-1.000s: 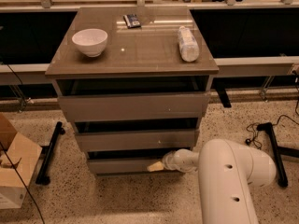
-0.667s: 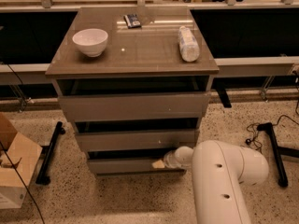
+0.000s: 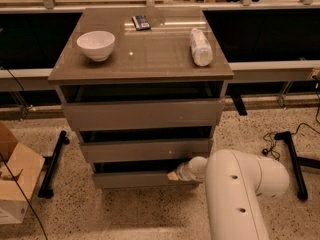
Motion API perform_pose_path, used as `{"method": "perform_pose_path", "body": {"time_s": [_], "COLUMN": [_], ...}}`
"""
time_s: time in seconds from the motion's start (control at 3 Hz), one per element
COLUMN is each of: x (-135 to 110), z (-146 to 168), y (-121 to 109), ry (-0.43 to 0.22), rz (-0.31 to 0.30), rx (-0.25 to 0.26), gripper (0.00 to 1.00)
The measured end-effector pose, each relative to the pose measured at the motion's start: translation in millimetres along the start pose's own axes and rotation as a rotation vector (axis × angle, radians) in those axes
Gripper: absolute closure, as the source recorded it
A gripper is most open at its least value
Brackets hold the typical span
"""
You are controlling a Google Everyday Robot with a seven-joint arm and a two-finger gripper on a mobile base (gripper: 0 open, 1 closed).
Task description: Open bottom drawer
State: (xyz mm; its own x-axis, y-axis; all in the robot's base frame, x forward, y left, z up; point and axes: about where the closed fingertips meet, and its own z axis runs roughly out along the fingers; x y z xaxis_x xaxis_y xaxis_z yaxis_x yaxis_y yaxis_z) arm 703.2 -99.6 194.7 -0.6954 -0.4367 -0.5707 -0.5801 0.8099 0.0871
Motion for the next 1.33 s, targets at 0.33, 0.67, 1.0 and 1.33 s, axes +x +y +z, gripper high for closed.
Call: {"method": "perform_pose_path", "body": {"time_s": [0.33,0.67,1.0,1.33], "x": [-2.8,-4.2,-6.5,0.7], "z": [-3.9,-5.9,-7.6,-12.5], "y": [0.5,0.7,2.3,3.6], "ry": [0.0,0.0,0.023,0.11], "rz": [0.0,0.0,-0.051,-0.171], "rx": [0.0,0.0,0.01,-0.02], "gripper": [0.71,0.48,0.25,0.02]}}
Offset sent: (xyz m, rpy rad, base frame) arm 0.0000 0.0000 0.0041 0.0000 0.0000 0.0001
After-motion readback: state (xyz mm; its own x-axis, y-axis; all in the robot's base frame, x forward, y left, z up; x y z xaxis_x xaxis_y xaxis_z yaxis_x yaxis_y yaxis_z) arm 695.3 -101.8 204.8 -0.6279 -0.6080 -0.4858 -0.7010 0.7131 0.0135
